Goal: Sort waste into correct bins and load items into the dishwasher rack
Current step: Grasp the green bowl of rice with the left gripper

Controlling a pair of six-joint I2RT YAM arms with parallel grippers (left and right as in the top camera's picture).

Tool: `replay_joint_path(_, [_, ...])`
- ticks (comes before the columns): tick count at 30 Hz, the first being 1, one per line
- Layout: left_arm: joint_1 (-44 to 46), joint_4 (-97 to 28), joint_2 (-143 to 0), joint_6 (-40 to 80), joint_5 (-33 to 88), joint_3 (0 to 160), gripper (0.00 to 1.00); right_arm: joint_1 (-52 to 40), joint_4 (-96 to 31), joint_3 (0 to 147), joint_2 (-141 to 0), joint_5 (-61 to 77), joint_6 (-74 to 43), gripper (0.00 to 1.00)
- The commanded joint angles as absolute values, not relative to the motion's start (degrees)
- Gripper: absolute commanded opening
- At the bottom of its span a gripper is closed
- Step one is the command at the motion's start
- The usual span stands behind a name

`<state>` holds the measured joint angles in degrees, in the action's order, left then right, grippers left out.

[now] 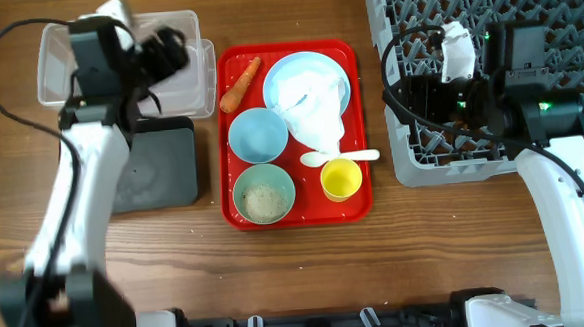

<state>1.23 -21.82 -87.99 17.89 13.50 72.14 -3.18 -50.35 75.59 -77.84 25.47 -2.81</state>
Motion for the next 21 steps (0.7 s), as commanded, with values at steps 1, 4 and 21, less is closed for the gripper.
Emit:
replay_joint_path(1, [10.07,-35.09,-81.43,10.33,14.98,72.49,0.85,-3.36,-49.98,76.42,-78.19,25.04,-3.16,0.84])
replay_joint_path(4, [18.52,-48.14,-82.87,9.15,14.26,72.20,0.84,-3.36,-49.76,76.42,-78.22,25.04,-3.11,0.84])
replay_joint_path(21, [36.18,-49.08,-98.94,9.39,4.32,64.66,0.67,-3.36,-50.57,76.42,-78.24,25.06,-3.20,0.84])
